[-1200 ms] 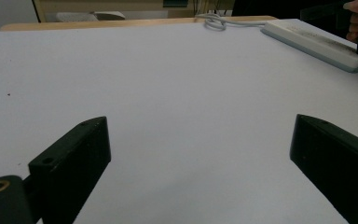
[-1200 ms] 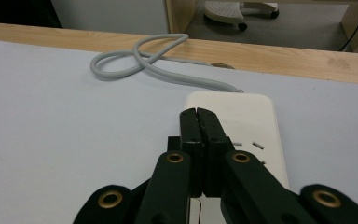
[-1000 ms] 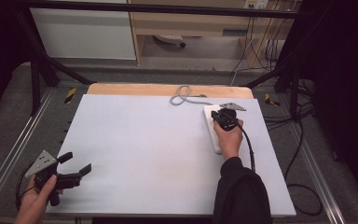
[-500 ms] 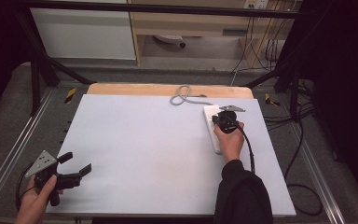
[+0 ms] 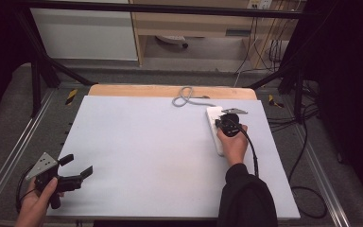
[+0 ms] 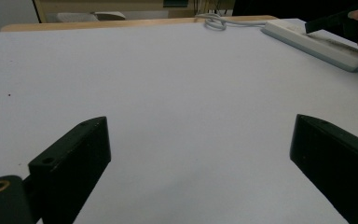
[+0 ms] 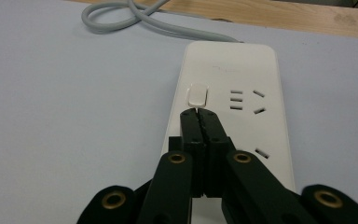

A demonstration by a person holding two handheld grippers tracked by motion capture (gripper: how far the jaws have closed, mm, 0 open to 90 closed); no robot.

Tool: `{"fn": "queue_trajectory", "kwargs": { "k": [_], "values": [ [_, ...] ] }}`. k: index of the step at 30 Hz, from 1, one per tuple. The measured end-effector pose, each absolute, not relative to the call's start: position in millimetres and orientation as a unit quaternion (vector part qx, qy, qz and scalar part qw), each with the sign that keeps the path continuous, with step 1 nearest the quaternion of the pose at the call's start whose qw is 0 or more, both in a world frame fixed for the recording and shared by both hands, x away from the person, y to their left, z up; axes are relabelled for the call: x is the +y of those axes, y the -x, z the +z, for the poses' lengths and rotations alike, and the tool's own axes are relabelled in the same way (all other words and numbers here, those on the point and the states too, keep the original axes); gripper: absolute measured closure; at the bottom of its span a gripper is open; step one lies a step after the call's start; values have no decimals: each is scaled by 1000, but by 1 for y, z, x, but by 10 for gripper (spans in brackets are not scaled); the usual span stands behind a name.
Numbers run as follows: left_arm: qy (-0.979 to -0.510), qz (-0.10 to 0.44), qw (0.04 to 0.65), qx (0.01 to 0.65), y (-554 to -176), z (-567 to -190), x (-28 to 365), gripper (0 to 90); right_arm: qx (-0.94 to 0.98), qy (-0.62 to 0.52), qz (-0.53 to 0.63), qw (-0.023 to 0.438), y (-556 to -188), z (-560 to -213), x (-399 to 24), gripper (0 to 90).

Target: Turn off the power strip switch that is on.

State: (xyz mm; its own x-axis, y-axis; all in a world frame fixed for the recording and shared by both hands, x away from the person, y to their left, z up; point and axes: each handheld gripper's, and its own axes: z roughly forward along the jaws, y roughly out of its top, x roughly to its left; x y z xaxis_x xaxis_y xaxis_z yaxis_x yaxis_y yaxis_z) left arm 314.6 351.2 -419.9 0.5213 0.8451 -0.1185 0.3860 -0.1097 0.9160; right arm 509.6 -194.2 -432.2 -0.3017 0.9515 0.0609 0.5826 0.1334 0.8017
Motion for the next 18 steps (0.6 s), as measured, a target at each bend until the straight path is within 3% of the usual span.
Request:
{"fn": "queue_trajectory", "kwargs": {
  "k": [18],
  "values": [
    [-710, 225, 507, 434, -314, -420, 351, 50, 721, -527, 364, 264, -505, -435, -189, 900]
  ]
}}
